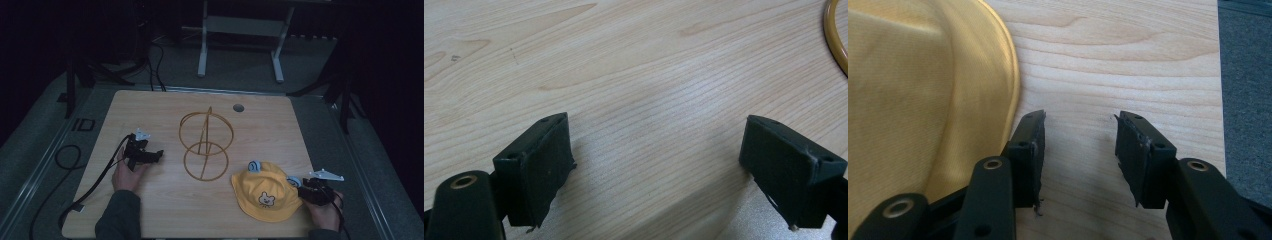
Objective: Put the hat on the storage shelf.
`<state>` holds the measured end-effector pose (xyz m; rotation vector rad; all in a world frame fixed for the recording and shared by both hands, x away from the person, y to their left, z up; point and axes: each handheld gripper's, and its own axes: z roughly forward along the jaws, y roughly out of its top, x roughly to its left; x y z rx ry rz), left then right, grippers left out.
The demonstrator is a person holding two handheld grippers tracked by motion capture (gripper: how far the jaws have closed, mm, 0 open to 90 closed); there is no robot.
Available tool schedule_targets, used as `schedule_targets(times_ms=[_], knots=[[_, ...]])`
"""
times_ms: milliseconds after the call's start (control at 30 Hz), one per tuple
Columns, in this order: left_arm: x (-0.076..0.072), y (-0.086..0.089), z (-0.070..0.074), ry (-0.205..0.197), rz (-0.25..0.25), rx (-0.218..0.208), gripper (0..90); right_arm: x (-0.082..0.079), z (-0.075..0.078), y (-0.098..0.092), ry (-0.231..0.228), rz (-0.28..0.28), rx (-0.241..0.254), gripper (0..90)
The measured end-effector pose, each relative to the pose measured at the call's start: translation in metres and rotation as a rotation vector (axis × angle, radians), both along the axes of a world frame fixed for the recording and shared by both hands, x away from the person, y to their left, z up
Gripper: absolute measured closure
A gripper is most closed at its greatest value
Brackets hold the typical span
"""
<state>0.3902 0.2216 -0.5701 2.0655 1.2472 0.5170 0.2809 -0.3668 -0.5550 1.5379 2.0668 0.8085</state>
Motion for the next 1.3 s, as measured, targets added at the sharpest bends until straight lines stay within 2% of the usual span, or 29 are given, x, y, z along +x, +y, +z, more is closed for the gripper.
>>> schedule_targets(times_ms=[333,633,733,767,1000,1300], knots=[[0.0,0.0,0.0,0.001,0.001,0.0,13.4,-0.001,-0.001,-0.001,-0.006,0.003,0.001,54.5],[0.0,0.0,0.0,0.0,0.002,0.0,13.4,0.002,0.001,0.001,0.006,0.007,-0.005,53.1],[0.0,0.0,0.0,0.0,0.002,0.0,13.4,0.003,0.002,0.003,0.014,0.026,-0.01,53.0],[0.0,0.0,0.0,0.0,0.001,0.0,13.4,0.003,0.003,0.004,0.016,0.043,-0.016,52.9],[0.0,0.0,0.0,0.0,0.002,0.0,13.4,0.003,0.008,0.004,0.012,0.062,-0.034,52.2],[0.0,0.0,0.0,0.0,0.002,0.0,13.5,0.005,0.022,0.001,0.012,0.092,-0.089,51.8]])
